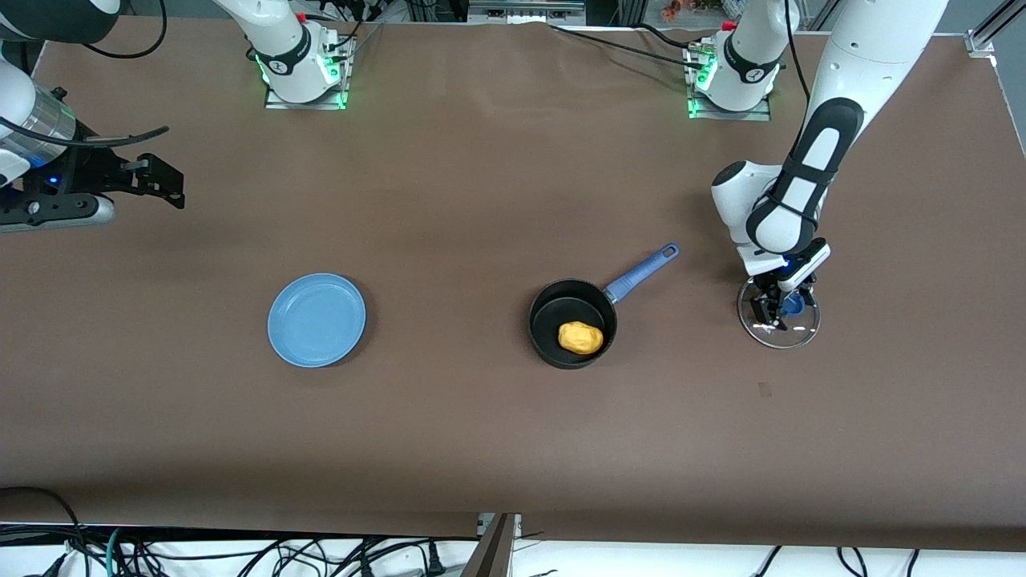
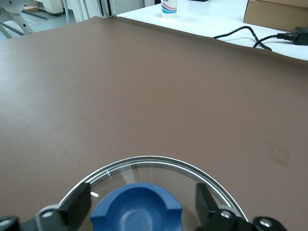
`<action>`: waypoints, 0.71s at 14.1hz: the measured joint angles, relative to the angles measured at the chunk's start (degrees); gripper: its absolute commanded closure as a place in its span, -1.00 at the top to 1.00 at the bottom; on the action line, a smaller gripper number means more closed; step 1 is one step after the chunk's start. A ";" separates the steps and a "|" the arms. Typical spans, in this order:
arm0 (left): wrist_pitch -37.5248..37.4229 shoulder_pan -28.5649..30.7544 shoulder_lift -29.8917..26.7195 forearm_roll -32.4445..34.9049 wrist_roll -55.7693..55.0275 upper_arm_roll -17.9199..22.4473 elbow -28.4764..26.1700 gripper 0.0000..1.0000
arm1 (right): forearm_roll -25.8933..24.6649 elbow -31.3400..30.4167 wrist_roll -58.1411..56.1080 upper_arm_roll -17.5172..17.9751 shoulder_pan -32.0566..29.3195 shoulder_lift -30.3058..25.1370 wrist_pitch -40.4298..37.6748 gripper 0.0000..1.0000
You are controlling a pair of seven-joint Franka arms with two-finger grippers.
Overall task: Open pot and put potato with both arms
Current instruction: 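Lower the lid onto the table with the left gripper while the right gripper retracts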
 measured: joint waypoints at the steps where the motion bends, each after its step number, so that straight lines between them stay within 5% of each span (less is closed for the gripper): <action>1: 0.01 -0.01 0.03 0.00 0.02 -0.04 0.13 1.00 | 0.00 0.00 0.00 0.01 0.00 0.00 0.00 1.00; 10: 3.04 -0.01 -2.20 -2.42 3.64 -0.29 2.78 1.00 | 0.01 0.33 0.02 0.23 0.50 0.00 0.00 1.00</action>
